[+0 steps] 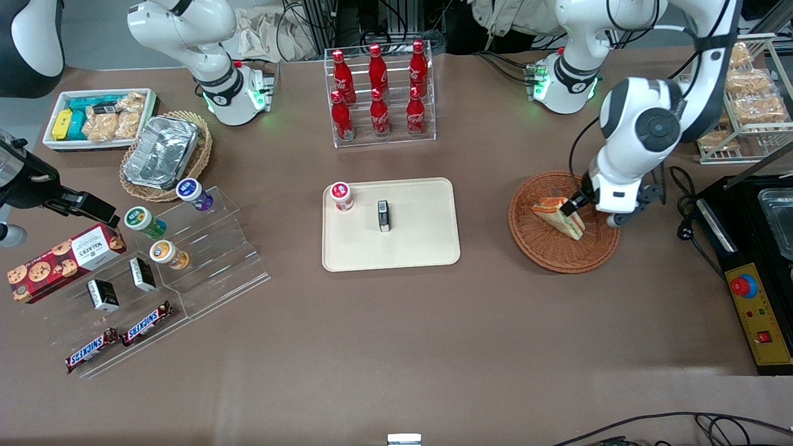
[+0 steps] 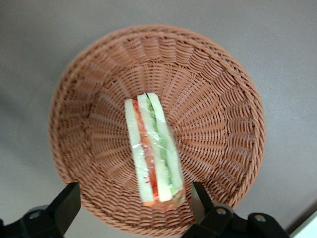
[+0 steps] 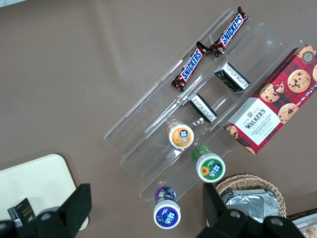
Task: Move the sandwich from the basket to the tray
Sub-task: 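Close the left gripper on the wrapped sandwich in the basket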
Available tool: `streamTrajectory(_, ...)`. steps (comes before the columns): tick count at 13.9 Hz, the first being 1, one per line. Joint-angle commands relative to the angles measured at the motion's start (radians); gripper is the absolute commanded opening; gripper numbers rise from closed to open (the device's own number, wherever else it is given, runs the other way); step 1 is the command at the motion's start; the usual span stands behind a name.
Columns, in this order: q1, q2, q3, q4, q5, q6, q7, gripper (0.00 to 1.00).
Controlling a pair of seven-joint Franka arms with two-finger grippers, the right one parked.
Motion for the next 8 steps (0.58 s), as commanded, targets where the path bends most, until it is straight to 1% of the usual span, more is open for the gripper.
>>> streamTrajectory(1,-0.007,0.047,-0.008,-0.011,-0.006,0.052,-0.062,0.99)
streamTrajectory(5,-0.005,0.081,-0.008,-0.092,-0.007,0.210,-0.107,0.98)
streamTrajectory(6,-0.007,0.090,-0.008,-0.100,-0.007,0.221,-0.108,0.95)
streamTrajectory(7,-0.007,0.090,-0.008,-0.101,-0.006,0.221,-0.108,0.90)
streamTrajectory(8,-0.007,0.089,-0.008,-0.101,-0.006,0.218,-0.116,0.81)
